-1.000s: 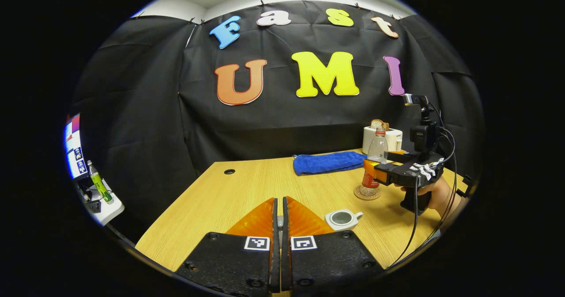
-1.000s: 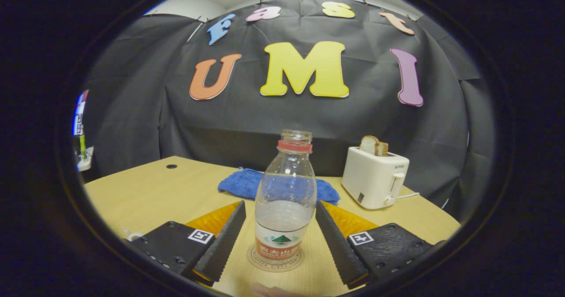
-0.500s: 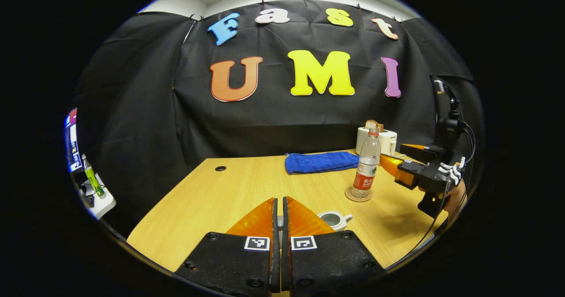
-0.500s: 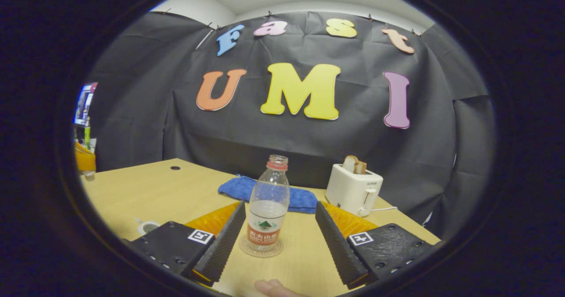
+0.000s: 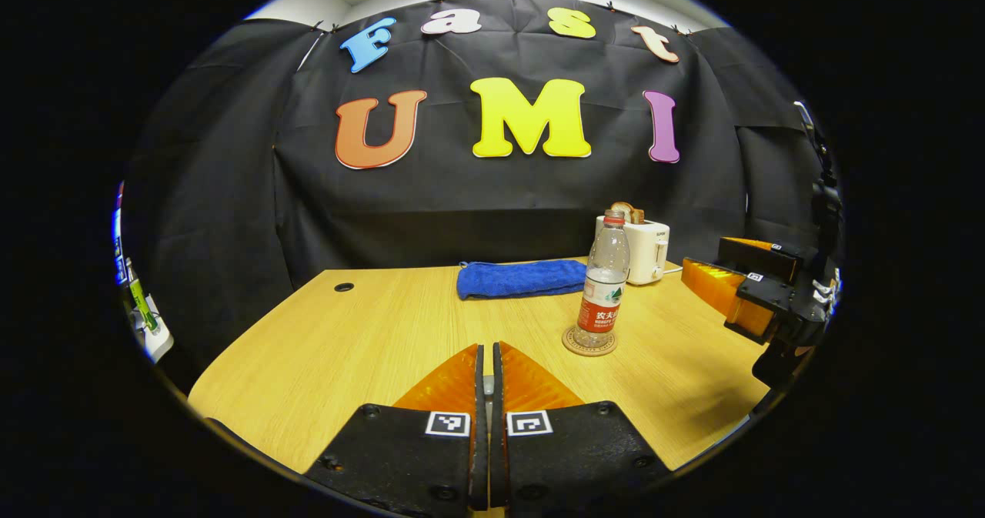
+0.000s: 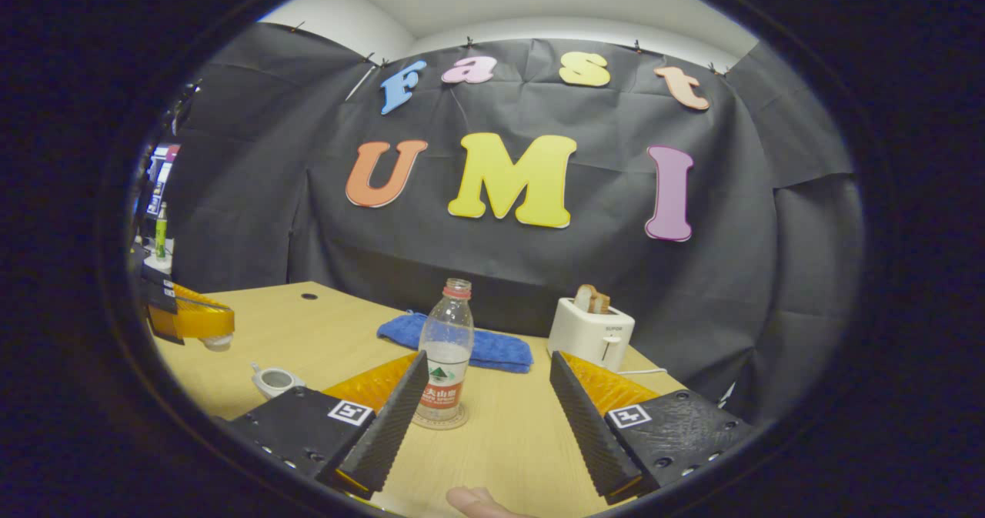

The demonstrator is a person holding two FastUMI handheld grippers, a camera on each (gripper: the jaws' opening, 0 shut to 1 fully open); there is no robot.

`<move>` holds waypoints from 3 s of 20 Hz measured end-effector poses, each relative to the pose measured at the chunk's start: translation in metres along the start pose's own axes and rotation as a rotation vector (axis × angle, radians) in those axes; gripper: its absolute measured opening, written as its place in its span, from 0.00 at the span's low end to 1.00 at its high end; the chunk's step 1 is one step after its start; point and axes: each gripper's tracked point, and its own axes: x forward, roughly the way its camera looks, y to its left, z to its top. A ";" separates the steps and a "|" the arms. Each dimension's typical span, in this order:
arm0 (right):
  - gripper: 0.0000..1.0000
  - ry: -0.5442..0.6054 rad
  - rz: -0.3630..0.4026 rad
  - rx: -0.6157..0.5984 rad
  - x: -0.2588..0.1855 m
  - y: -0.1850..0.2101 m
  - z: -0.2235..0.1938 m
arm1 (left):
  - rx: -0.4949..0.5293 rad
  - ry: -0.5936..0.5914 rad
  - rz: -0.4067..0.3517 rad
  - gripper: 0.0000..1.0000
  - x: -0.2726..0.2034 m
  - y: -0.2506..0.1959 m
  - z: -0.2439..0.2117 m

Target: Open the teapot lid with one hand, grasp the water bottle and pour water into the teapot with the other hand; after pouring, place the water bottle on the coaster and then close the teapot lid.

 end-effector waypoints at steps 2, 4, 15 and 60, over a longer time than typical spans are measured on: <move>0.95 -0.014 -0.021 -0.008 -0.006 -0.008 0.003 | -0.011 -0.012 -0.002 0.04 0.007 -0.010 -0.003; 0.95 -0.019 -0.051 -0.004 -0.010 -0.016 0.004 | -0.028 -0.028 0.008 0.04 0.012 -0.011 -0.006; 0.98 -0.037 -0.019 0.021 -0.012 -0.026 0.005 | -0.075 -0.065 0.003 0.04 0.049 -0.018 -0.020; 0.98 0.035 -0.067 0.014 -0.088 -0.033 0.032 | -0.044 -0.119 0.046 0.49 -0.030 -0.019 0.047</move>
